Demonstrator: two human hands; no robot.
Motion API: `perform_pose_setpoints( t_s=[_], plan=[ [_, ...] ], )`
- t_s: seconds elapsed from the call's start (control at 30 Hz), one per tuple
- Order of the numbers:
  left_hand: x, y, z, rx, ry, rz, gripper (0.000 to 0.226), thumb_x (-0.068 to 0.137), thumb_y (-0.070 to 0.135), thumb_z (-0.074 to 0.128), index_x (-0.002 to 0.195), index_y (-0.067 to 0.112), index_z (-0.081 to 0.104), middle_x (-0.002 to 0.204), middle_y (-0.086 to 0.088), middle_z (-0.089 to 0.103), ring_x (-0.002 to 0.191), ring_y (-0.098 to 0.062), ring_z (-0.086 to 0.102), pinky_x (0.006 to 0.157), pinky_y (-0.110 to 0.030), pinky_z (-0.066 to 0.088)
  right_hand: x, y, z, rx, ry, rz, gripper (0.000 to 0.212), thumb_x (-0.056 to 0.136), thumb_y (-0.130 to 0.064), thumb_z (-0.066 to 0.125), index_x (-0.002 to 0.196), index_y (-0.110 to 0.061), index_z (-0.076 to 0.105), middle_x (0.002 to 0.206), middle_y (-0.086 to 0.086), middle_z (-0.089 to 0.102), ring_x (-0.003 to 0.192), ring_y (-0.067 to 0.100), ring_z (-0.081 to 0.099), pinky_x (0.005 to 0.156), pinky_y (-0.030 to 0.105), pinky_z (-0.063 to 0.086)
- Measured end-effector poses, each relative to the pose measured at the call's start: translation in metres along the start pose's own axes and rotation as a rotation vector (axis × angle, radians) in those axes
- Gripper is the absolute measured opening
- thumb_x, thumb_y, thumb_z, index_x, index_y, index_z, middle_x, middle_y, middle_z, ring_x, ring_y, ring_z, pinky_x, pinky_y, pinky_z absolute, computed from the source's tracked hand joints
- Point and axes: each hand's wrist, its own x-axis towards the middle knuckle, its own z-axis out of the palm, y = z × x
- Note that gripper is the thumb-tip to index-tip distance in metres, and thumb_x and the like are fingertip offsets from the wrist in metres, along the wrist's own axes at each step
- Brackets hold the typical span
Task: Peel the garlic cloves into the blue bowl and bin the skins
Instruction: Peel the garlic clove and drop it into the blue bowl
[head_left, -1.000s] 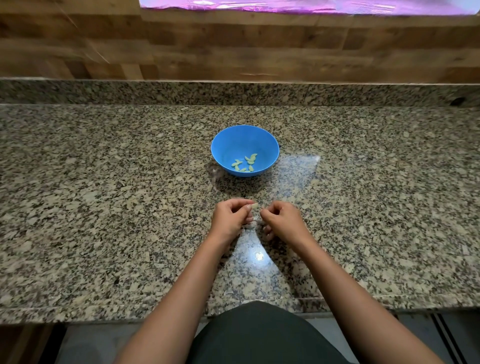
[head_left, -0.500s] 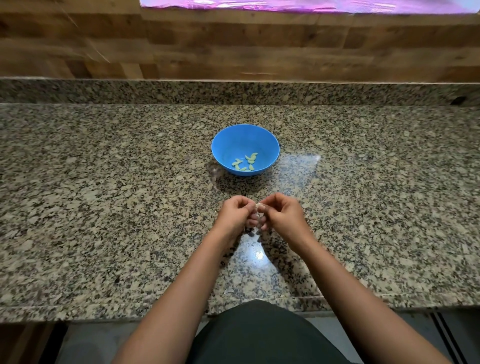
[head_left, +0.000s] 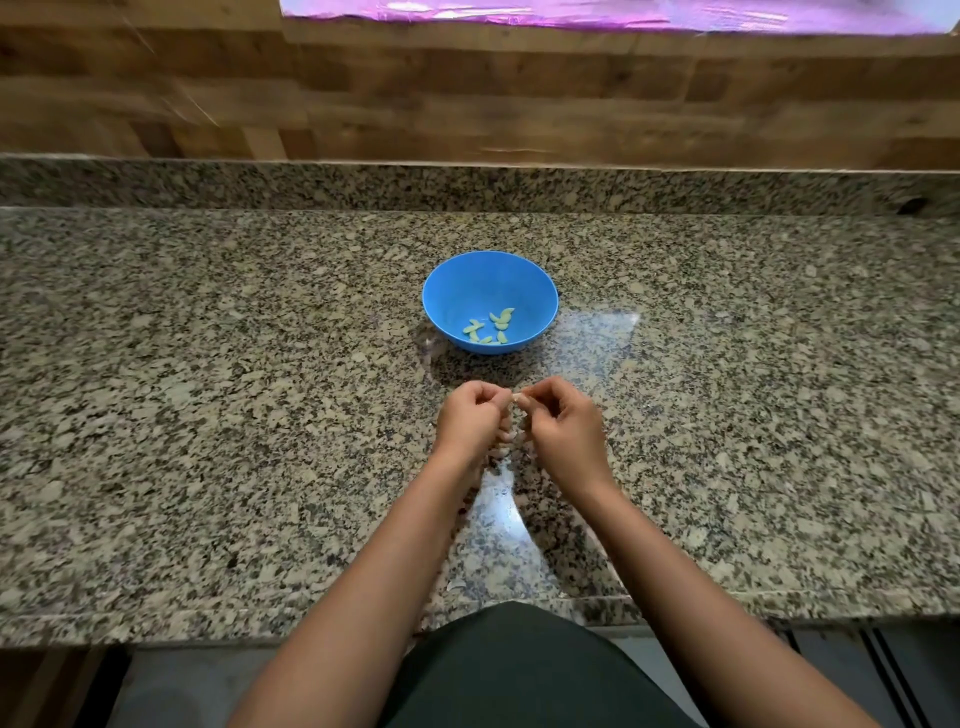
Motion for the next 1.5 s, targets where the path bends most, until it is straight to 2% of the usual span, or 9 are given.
perform_pose_setpoints(
  t_s=[0.1, 0.2, 0.37, 0.6, 0.77, 1.0, 1.3, 1.4, 1.5],
  plan=[
    [-0.003, 0.007, -0.009, -0.238, -0.178, -0.125, 0.019, 0.097, 0.004, 0.045, 0.08, 0.005, 0.054, 0.064, -0.007, 0.054, 0.049, -0.012, 0.051, 0.044, -0.021, 0.044, 0.01, -0.013, -0.016, 0.493, -0.226, 0.392, 0.005, 0.088, 0.006, 0.054, 0.085, 0.004, 0.057, 0.069, 0.017, 0.061, 0.051, 0.018, 0.062, 0.051, 0.022, 0.054],
    [-0.001, 0.003, -0.012, -0.011, -0.201, 0.002, 0.017, 0.097, 0.008, 0.047, 0.082, 0.01, 0.054, 0.071, -0.005, 0.055, 0.053, -0.01, 0.052, 0.05, -0.023, 0.049, 0.015, -0.02, -0.024, 0.561, -0.29, 0.502, 0.009, 0.089, 0.009, 0.051, 0.083, 0.006, 0.057, 0.068, 0.016, 0.06, 0.05, 0.016, 0.061, 0.05, 0.021, 0.054],
    [-0.004, 0.0, -0.016, 0.441, -0.176, 0.279, 0.007, 0.095, 0.022, 0.052, 0.095, 0.017, 0.056, 0.081, -0.002, 0.063, 0.066, -0.014, 0.06, 0.061, -0.028, 0.053, 0.013, -0.015, -0.025, 0.431, -0.242, 0.448, 0.005, 0.09, 0.005, 0.053, 0.088, 0.007, 0.057, 0.073, 0.014, 0.061, 0.057, 0.018, 0.06, 0.054, 0.024, 0.056],
    [-0.004, -0.003, -0.015, 0.32, -0.159, 0.302, 0.003, 0.093, 0.015, 0.056, 0.093, 0.014, 0.058, 0.077, -0.001, 0.061, 0.067, -0.015, 0.059, 0.066, -0.037, 0.057, 0.013, -0.015, -0.026, 0.471, -0.255, 0.458, 0.007, 0.089, 0.005, 0.054, 0.085, 0.006, 0.059, 0.074, 0.015, 0.06, 0.059, 0.02, 0.06, 0.056, 0.025, 0.057],
    [-0.002, -0.006, -0.014, 0.265, -0.186, 0.266, 0.004, 0.093, 0.012, 0.055, 0.094, 0.011, 0.058, 0.077, -0.003, 0.06, 0.061, -0.012, 0.056, 0.056, -0.023, 0.051, 0.015, -0.012, -0.028, 0.499, -0.277, 0.484, 0.01, 0.09, 0.007, 0.052, 0.081, 0.004, 0.057, 0.072, 0.015, 0.059, 0.054, 0.018, 0.059, 0.052, 0.023, 0.055],
    [0.0, -0.005, -0.012, 0.354, -0.141, 0.282, 0.005, 0.095, 0.016, 0.052, 0.096, 0.013, 0.056, 0.075, 0.0, 0.057, 0.061, -0.012, 0.056, 0.054, -0.021, 0.048, 0.014, -0.008, -0.022, 0.293, -0.239, 0.302, 0.005, 0.089, 0.001, 0.055, 0.086, 0.0, 0.058, 0.074, 0.01, 0.061, 0.059, 0.015, 0.058, 0.055, 0.021, 0.054],
    [0.0, -0.009, -0.013, 0.173, -0.086, 0.173, 0.01, 0.097, 0.015, 0.048, 0.089, 0.018, 0.054, 0.08, -0.003, 0.056, 0.06, -0.011, 0.055, 0.063, -0.033, 0.053, 0.011, -0.004, -0.022, 0.462, -0.198, 0.311, 0.005, 0.089, 0.003, 0.055, 0.089, 0.005, 0.059, 0.073, 0.014, 0.061, 0.059, 0.017, 0.06, 0.054, 0.023, 0.055],
    [0.0, -0.01, -0.016, 0.297, -0.07, 0.214, 0.008, 0.094, 0.014, 0.054, 0.089, 0.018, 0.059, 0.083, -0.002, 0.06, 0.071, -0.015, 0.059, 0.066, -0.033, 0.057, 0.014, -0.002, -0.025, 0.477, -0.186, 0.343, 0.007, 0.09, 0.002, 0.053, 0.092, 0.006, 0.059, 0.078, 0.015, 0.063, 0.059, 0.018, 0.061, 0.054, 0.023, 0.055],
    [-0.003, -0.012, -0.017, 0.63, -0.026, 0.337, 0.009, 0.09, 0.015, 0.061, 0.097, 0.012, 0.066, 0.091, 0.001, 0.064, 0.079, -0.011, 0.06, 0.072, -0.02, 0.05, 0.014, -0.001, -0.025, 0.485, -0.211, 0.365, 0.009, 0.091, 0.002, 0.051, 0.094, 0.007, 0.059, 0.08, 0.015, 0.063, 0.06, 0.019, 0.061, 0.056, 0.023, 0.057]
  ],
)
